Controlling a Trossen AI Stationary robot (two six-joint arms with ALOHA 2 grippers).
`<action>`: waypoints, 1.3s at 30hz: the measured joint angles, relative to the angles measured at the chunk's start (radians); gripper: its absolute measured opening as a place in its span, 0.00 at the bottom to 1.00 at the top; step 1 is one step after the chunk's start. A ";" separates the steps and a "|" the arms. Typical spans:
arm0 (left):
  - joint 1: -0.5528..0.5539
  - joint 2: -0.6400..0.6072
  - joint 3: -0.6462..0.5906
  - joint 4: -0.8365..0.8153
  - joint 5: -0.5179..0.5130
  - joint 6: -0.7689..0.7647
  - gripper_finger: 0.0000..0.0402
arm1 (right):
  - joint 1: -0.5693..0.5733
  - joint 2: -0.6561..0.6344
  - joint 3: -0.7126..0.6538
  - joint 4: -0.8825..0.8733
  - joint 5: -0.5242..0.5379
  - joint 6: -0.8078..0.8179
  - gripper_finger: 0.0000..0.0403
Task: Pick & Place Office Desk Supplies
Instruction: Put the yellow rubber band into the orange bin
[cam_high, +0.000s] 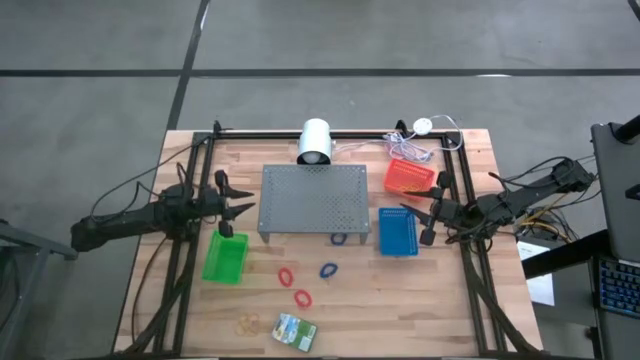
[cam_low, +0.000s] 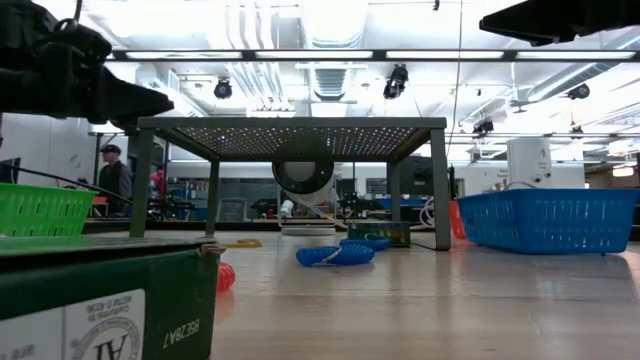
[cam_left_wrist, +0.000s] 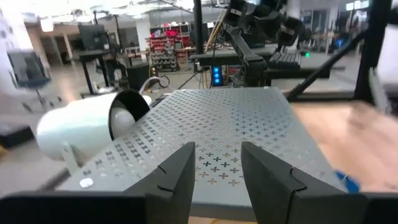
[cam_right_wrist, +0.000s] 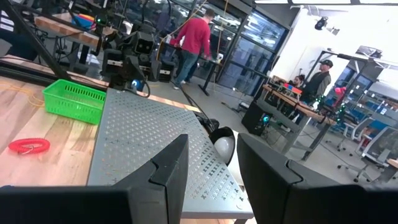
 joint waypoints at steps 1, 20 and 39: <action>0.000 0.001 0.000 -0.001 0.000 -0.031 0.33 | 0.000 0.000 0.000 0.000 0.000 0.000 0.33; -0.144 0.320 0.234 -0.029 -0.057 0.041 0.33 | 0.000 -0.001 0.000 -0.001 0.000 0.000 0.33; -0.812 0.930 0.624 -0.119 -0.927 -0.127 0.33 | 0.000 0.000 0.000 -0.001 0.000 0.000 0.33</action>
